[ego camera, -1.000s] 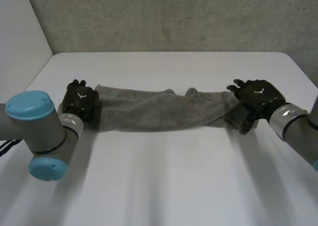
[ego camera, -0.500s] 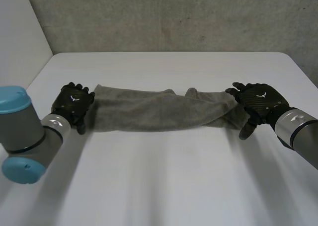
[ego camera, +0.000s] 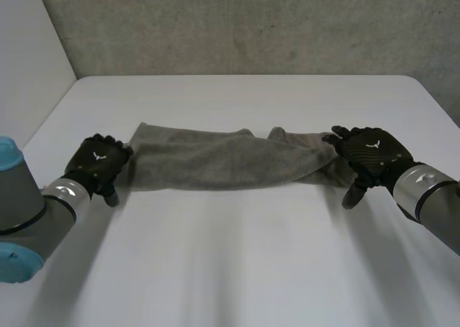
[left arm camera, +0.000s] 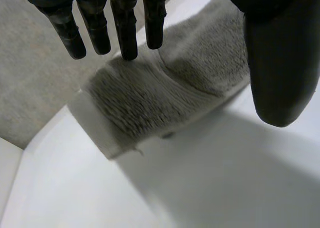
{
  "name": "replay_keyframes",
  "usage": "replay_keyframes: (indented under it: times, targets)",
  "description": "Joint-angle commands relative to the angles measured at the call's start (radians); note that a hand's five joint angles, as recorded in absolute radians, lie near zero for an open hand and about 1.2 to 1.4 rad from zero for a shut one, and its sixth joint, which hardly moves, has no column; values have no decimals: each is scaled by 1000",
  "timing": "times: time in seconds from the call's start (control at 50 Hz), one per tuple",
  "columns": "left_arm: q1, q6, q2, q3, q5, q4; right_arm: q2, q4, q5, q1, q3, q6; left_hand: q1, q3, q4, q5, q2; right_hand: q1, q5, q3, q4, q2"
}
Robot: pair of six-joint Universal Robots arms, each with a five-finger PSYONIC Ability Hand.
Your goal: Fold the towel.
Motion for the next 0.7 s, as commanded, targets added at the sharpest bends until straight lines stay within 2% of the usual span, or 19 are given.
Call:
replay_keyframes:
  times: [0.02,0.1,0.3,0.54,0.7]
  targets:
    - [0,1,-59,18,1,53,3,-1,-2,4,1,-1,49,-50,-56,23,37,-98,-60,-44,-67,-83]
    - [-8,5,-92,43,-1,94,3,-4,-6,4,3,-1,52,-50,-56,26,40,-98,-60,-44,-67,-83]
    - [-15,6,-150,162,-10,88,8,-7,-9,-2,3,-2,34,-50,-56,9,22,-98,-60,-44,-67,-83]
    - [-15,8,-210,195,-9,86,8,-7,-9,-8,-3,-5,28,-50,-56,3,16,-98,-60,-44,-67,-83]
    - [-23,32,-194,169,-9,50,8,-7,-9,-10,-3,-5,31,-50,-56,6,19,-98,-60,-44,-67,-83]
